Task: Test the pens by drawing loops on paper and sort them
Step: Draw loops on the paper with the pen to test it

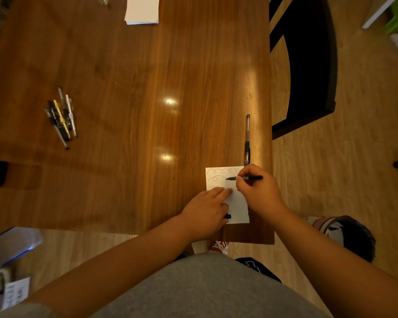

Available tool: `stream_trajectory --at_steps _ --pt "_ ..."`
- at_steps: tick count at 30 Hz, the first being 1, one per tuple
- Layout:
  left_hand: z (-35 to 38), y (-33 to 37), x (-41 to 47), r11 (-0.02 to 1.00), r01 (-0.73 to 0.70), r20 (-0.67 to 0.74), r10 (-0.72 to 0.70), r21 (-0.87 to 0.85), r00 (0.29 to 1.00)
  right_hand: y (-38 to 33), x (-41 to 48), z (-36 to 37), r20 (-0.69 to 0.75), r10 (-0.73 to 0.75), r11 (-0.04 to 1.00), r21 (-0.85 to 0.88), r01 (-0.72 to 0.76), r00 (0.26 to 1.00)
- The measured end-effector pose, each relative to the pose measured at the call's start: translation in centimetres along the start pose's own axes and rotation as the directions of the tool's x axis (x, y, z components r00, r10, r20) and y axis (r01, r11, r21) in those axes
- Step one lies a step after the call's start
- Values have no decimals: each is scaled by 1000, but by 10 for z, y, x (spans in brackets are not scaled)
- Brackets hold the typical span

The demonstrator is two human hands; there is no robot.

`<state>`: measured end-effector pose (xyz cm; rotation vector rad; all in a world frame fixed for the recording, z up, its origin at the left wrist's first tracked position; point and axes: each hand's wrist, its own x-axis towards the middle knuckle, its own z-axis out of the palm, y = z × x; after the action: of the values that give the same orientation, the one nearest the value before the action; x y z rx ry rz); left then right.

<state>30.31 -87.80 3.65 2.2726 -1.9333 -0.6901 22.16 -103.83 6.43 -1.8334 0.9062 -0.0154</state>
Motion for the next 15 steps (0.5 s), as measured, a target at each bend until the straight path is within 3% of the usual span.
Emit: stream_trajectory --at_steps 15 --pt "-3 2 2 1000 20 50 -19 -9 999 -1 8 1 -12 4 998 62 -3 1000"
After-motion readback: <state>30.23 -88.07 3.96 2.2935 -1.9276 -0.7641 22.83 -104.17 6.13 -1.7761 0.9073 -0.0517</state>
